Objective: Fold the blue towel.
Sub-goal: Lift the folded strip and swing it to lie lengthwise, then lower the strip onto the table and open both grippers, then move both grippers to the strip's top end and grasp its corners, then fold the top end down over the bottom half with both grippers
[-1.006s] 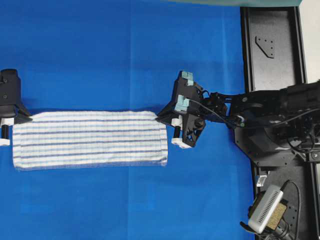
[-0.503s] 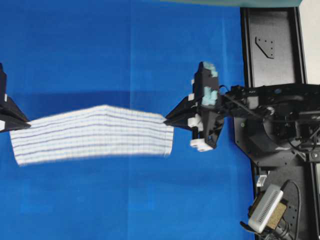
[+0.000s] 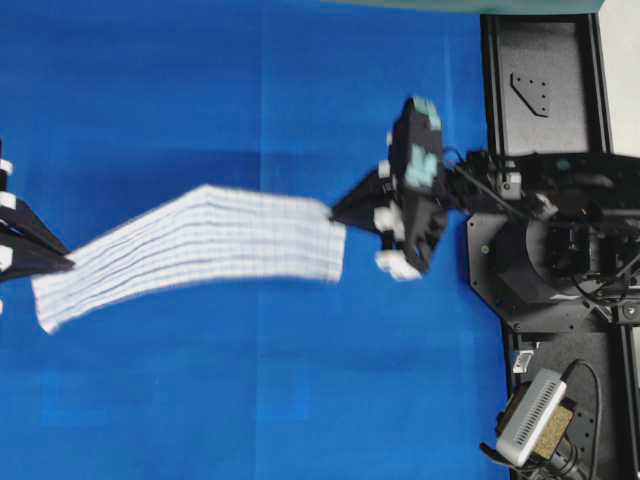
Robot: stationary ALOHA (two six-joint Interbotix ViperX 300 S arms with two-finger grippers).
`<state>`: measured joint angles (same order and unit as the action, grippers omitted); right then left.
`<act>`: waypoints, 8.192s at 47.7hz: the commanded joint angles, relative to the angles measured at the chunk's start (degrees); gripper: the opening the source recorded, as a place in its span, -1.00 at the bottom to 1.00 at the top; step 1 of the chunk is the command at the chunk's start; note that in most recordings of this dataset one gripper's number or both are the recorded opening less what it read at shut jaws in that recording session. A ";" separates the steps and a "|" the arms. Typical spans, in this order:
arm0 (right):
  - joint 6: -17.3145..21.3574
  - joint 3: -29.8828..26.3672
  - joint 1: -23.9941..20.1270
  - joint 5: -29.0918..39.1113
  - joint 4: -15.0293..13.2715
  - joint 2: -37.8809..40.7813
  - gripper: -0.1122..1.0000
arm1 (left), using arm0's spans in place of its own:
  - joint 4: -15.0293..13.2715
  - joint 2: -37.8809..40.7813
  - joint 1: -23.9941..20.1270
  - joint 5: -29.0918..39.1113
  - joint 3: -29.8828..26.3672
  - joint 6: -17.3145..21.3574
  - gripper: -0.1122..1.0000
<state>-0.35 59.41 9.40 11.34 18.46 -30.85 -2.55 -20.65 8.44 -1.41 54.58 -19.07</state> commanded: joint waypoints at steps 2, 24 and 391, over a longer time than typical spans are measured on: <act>0.00 -3.08 4.22 -1.05 -1.76 1.93 -0.43 | 0.00 1.14 1.93 -4.22 -2.81 -0.44 -0.75; -0.26 -15.12 12.22 -6.68 -9.32 14.85 -0.43 | 0.00 16.08 3.25 -7.03 -16.35 -0.79 -0.75; -0.70 -7.21 -19.86 -23.91 9.93 27.25 -0.48 | -1.32 27.16 5.80 -20.65 -10.81 8.53 -0.72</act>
<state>-0.97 53.35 -10.28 -12.30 28.21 -3.43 -4.13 7.29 13.89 -21.80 44.03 -10.55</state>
